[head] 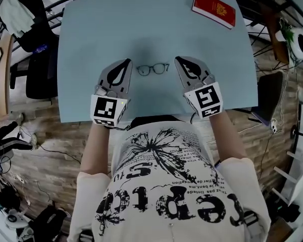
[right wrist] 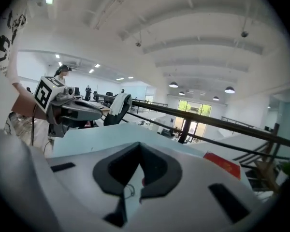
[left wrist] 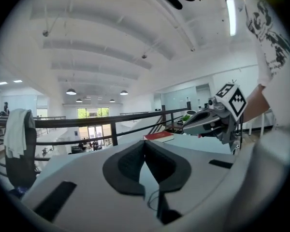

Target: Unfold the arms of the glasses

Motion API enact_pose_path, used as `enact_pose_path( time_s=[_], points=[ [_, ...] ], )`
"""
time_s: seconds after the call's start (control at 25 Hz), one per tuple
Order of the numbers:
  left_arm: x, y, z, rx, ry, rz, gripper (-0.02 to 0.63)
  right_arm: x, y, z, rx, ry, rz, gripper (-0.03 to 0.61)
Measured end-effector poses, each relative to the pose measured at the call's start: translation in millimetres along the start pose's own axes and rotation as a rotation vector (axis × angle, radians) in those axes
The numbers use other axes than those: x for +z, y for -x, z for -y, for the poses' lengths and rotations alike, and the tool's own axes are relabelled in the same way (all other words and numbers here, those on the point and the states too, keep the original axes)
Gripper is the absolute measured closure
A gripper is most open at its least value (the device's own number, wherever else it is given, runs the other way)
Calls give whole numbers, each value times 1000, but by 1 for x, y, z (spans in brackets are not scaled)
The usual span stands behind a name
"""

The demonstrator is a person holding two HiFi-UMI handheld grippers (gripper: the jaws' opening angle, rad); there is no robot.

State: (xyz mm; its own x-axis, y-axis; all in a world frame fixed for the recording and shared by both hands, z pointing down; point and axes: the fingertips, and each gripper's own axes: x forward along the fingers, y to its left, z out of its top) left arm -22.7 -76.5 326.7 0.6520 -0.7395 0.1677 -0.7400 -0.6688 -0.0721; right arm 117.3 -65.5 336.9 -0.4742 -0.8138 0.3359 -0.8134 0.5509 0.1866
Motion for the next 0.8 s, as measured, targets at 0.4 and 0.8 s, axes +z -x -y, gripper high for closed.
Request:
enact_pose_path(
  time_s=[0.4,0.8],
  points=[
    [24,18,-28,204,31,10,597,37,26,34,-253,-40,118,568],
    [25,23,-38,261,65,22,597,27,24,41,-271,-65,103,569]
  ],
)
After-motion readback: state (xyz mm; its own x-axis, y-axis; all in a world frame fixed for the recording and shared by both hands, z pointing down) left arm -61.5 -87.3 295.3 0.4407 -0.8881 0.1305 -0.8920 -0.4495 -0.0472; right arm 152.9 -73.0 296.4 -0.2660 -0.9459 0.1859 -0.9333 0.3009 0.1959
